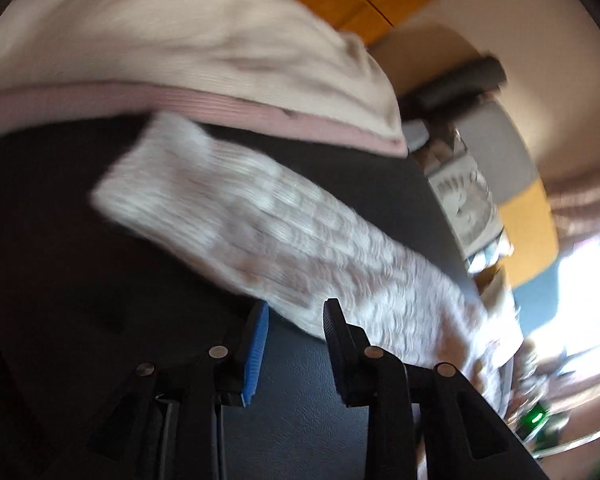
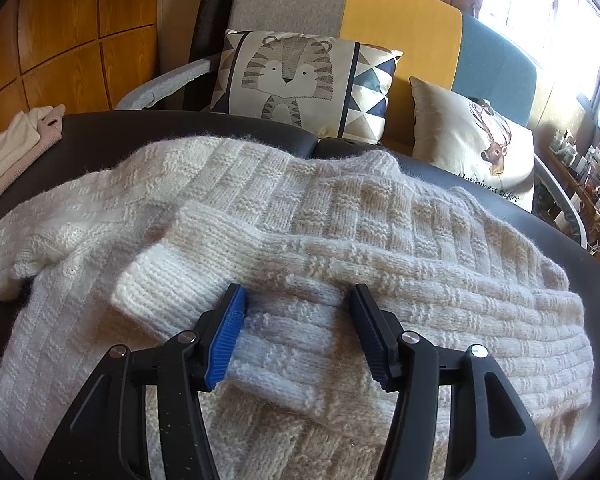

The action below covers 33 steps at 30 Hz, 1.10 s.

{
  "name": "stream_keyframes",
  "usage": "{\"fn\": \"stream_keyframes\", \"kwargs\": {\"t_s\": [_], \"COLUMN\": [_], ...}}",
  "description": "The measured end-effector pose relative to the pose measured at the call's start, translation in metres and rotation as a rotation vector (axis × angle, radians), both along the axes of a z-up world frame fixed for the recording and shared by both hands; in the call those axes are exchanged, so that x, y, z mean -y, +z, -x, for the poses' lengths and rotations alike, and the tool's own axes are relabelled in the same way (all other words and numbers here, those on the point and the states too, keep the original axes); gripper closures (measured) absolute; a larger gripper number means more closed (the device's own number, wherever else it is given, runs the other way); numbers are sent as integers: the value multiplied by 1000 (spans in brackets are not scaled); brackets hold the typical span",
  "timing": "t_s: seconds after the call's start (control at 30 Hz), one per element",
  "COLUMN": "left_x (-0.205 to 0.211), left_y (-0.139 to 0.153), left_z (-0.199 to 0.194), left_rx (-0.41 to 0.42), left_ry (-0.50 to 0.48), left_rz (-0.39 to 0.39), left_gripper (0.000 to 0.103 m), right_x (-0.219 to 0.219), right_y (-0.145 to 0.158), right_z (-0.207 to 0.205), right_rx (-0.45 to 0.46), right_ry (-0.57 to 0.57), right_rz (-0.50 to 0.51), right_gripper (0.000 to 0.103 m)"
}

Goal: Fold clothes
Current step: 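Reach the left gripper to the other sleeve cuff and close on it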

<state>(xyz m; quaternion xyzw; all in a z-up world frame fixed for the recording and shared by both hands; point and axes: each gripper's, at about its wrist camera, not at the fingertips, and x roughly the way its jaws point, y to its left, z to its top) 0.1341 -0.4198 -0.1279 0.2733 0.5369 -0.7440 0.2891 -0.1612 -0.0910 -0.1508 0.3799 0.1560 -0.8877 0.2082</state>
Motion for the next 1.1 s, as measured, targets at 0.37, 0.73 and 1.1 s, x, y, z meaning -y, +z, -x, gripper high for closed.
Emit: {"fn": "stream_keyframes", "kwargs": {"t_s": [0.37,0.73,1.1], "left_x": [23,27,9], "left_y": [-19,-10,107], "left_z": [-8,-3,62], "left_rx": [-159,-127,-258], "left_ry": [117,150,-69], "left_rz": [-144,-95,274], "left_gripper": [70,97,97], "right_x": [-1,-9,-62], "right_y": [1,11,26], "right_z": [0,3,-37], "right_rx": [4,61,160], "right_ry": [-1,11,-31], "right_rz": [9,48,286], "right_gripper": [44,44,44]}}
